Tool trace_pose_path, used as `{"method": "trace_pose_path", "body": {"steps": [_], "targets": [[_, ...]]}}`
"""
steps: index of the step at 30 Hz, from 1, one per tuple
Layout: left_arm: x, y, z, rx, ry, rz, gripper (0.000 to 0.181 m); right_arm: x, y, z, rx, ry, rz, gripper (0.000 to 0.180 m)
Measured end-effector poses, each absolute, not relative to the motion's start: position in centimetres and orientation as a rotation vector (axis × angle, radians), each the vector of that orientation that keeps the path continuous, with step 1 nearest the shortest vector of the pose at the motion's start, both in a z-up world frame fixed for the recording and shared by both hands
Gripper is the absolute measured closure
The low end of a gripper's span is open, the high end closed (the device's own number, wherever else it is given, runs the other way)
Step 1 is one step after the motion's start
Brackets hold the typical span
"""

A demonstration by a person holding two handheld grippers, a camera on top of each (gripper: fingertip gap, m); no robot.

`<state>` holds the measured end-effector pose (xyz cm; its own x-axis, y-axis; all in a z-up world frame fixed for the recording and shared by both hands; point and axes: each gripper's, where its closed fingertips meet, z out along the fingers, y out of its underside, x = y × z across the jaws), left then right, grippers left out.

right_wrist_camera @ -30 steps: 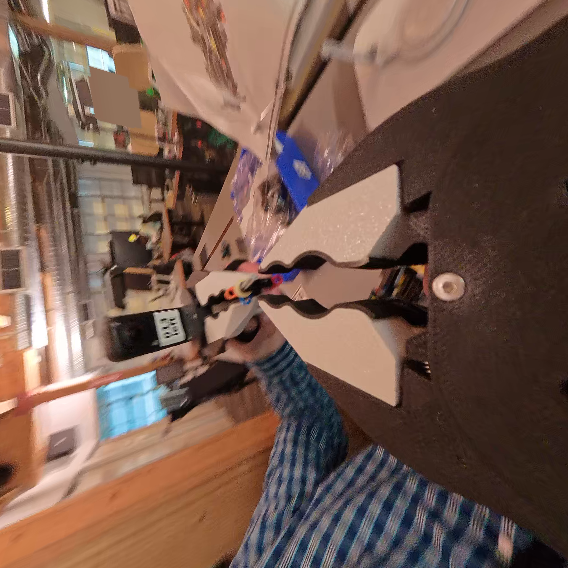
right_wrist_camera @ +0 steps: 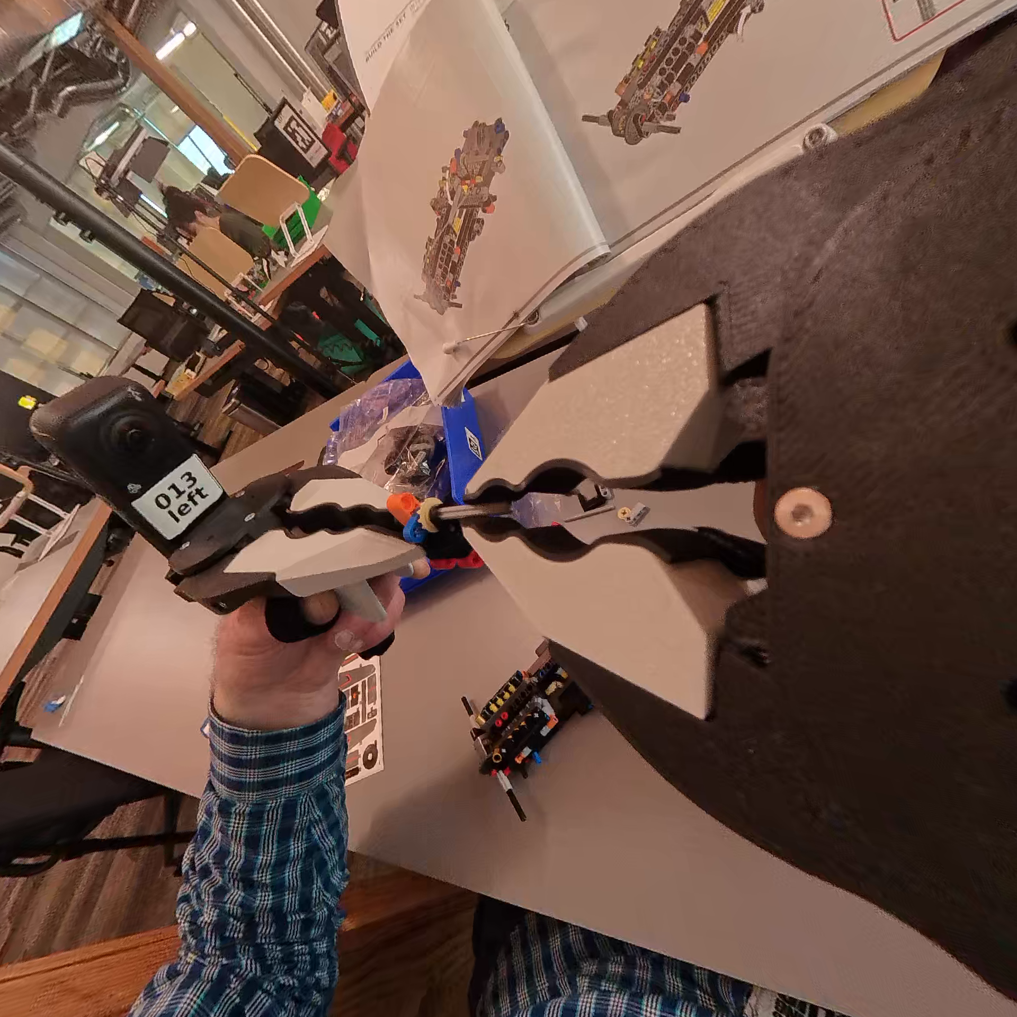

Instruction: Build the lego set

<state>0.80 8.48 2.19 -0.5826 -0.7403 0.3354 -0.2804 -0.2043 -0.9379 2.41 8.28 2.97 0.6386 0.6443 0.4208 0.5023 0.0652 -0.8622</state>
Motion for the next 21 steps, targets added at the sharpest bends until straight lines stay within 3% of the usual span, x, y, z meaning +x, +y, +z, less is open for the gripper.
{"method": "trace_pose_path", "body": {"steps": [6,11,21], "targets": [[1.1,8.7,2.9,-1.128,1.658,-1.81,0.174,2.6,8.3,3.3,-1.575,-0.901,0.262,0.179],[1.1,7.9,3.0,-1.077,1.663,-1.762,0.158,2.9,8.2,3.7,-1.505,-0.789,0.43,0.179],[2.2,7.7,3.1,-1.063,1.604,-1.562,0.171,3.3,8.0,3.6,-1.391,-0.695,0.605,0.179]]}}
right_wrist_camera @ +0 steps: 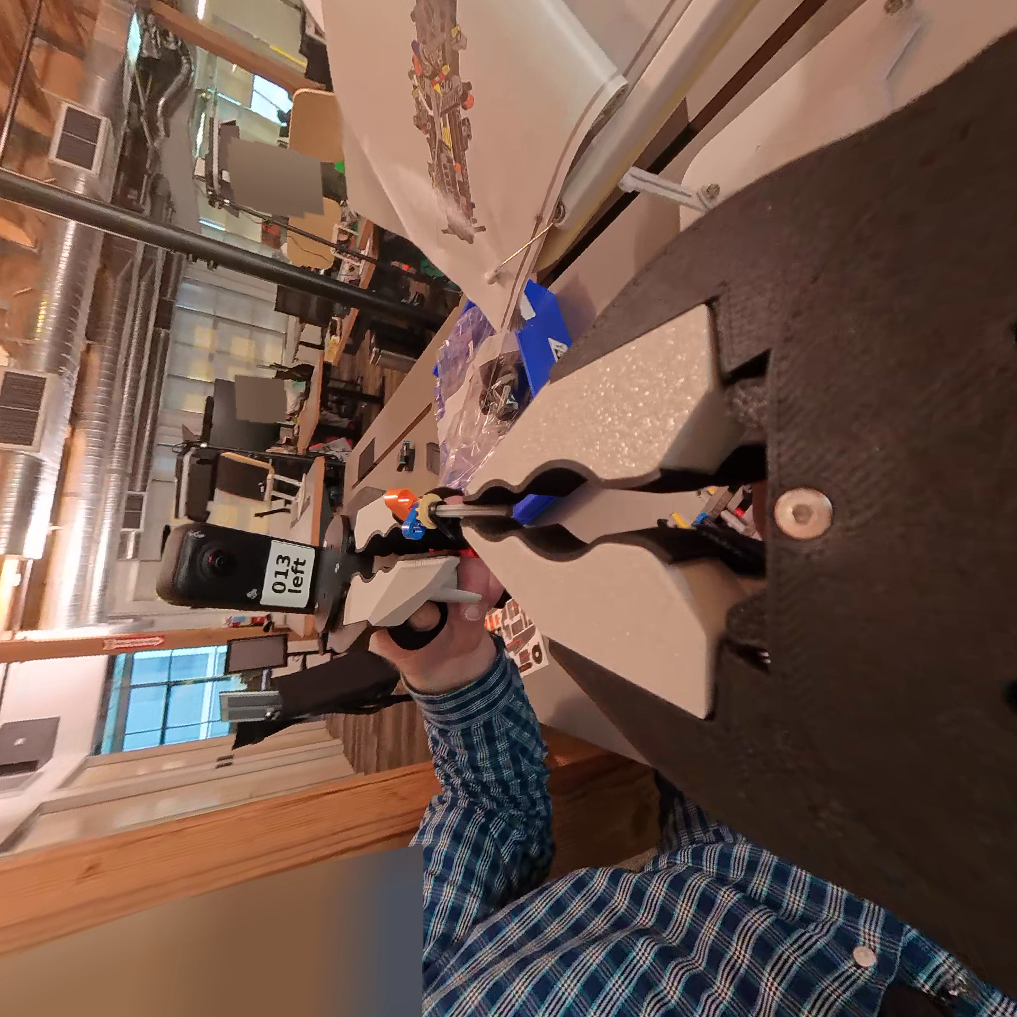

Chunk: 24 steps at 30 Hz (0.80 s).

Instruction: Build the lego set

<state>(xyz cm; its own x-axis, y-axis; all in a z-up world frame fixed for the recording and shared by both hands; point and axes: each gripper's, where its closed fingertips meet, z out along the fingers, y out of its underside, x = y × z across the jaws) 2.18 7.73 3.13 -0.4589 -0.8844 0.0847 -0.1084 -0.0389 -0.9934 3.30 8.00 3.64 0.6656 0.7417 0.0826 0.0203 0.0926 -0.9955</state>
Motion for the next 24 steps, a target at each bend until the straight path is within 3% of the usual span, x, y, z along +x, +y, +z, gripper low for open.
{"method": "trace_pose_path", "body": {"steps": [24], "targets": [[1.2,7.1,4.4,-0.721,1.74,-0.937,0.171,2.1,6.7,4.5,-1.189,-0.658,1.099,0.177]]}}
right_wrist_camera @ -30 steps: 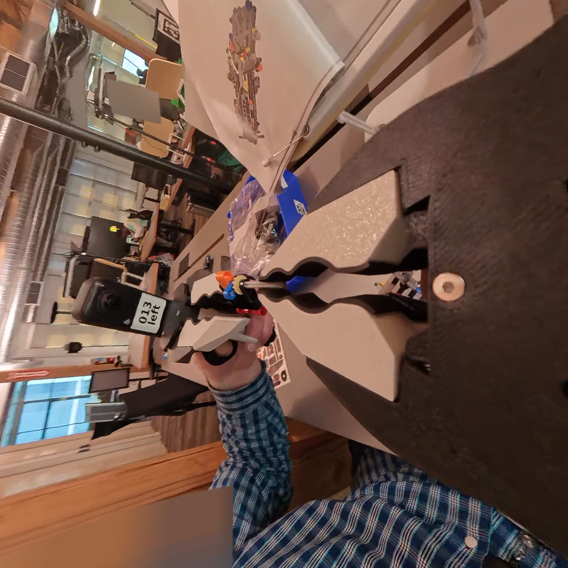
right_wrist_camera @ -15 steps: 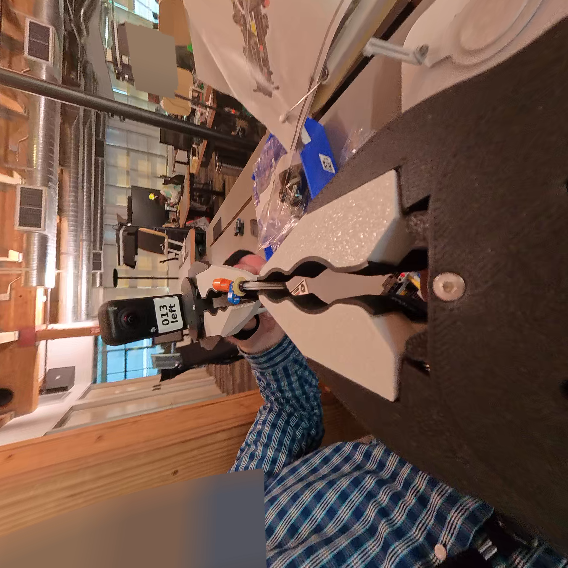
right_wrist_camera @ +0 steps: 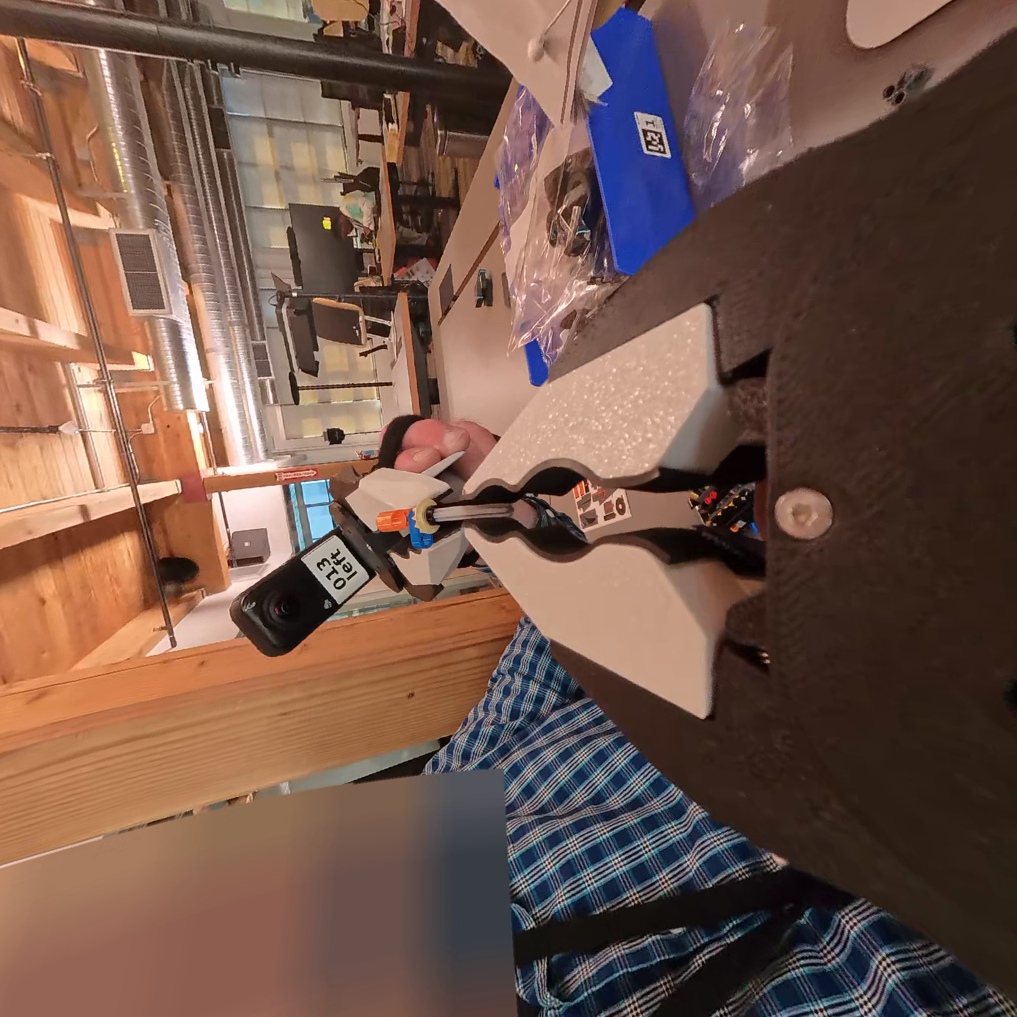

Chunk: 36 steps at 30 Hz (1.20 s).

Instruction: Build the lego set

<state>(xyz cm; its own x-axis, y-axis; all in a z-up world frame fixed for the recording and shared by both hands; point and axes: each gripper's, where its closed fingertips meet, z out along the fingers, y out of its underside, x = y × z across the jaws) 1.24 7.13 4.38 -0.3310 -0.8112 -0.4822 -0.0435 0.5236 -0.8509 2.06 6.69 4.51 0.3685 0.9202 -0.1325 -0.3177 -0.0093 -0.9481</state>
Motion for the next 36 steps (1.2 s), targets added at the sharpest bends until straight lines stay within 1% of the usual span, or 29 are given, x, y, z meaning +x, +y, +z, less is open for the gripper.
{"method": "trace_pose_path", "body": {"steps": [3,9,14,17,22,25,29,36], "targets": [[1.2,7.4,4.3,-0.754,1.744,-0.961,0.172,2.0,6.9,4.4,-1.199,-0.657,1.056,0.178],[1.1,7.8,4.2,-0.802,1.705,-1.19,0.17,1.9,7.4,4.3,-1.293,-0.676,0.885,0.178],[1.4,8.0,3.8,-0.832,1.687,-1.299,0.169,2.1,7.6,4.0,-1.364,-0.708,0.782,0.178],[1.2,8.3,3.8,-0.85,1.661,-1.374,0.163,2.1,7.3,4.1,-1.368,-0.727,0.752,0.178],[0.8,8.4,3.8,-0.834,1.641,-1.401,0.163,2.2,7.2,3.0,-1.428,-0.764,0.681,0.178],[0.8,7.8,3.3,-0.826,1.67,-1.404,0.164,2.0,7.1,2.4,-1.462,-0.794,0.644,0.179],[1.0,7.3,2.4,-0.834,1.695,-1.436,0.17,1.9,6.8,1.6,-1.493,-0.822,0.603,0.179],[0.5,6.7,0.9,-0.85,1.694,-1.548,0.172,1.7,6.2,-0.4,-1.551,-0.876,0.55,0.179]]}}
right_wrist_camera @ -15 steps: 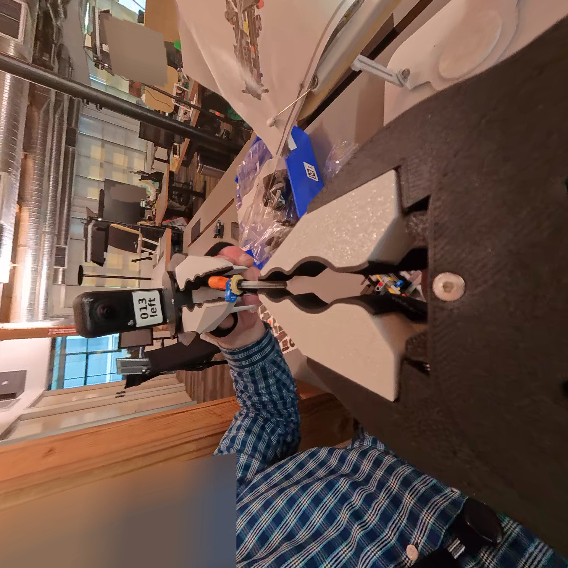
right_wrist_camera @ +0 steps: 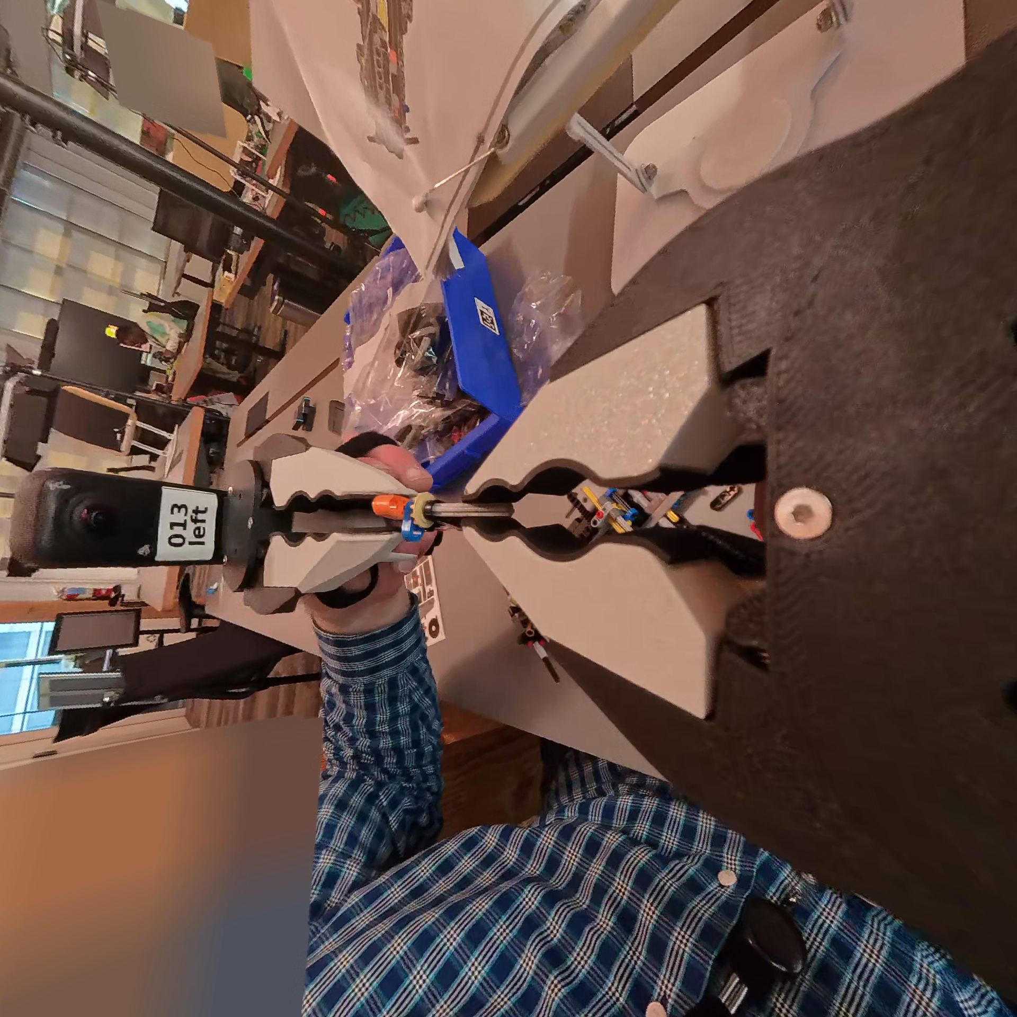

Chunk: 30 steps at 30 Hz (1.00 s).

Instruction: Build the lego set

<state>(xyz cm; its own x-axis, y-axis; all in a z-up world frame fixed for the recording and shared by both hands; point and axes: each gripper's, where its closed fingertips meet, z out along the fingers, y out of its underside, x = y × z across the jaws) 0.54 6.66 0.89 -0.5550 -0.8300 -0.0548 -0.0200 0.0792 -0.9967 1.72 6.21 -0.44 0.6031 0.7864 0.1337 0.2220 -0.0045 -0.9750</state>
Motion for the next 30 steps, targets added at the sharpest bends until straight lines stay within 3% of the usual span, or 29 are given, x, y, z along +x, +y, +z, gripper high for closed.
{"method": "trace_pose_path", "body": {"steps": [30], "targets": [[0.6,12.2,-6.8,-1.075,1.586,-1.487,0.175,1.4,11.7,-8.0,-1.532,-0.893,0.692,0.179]]}}
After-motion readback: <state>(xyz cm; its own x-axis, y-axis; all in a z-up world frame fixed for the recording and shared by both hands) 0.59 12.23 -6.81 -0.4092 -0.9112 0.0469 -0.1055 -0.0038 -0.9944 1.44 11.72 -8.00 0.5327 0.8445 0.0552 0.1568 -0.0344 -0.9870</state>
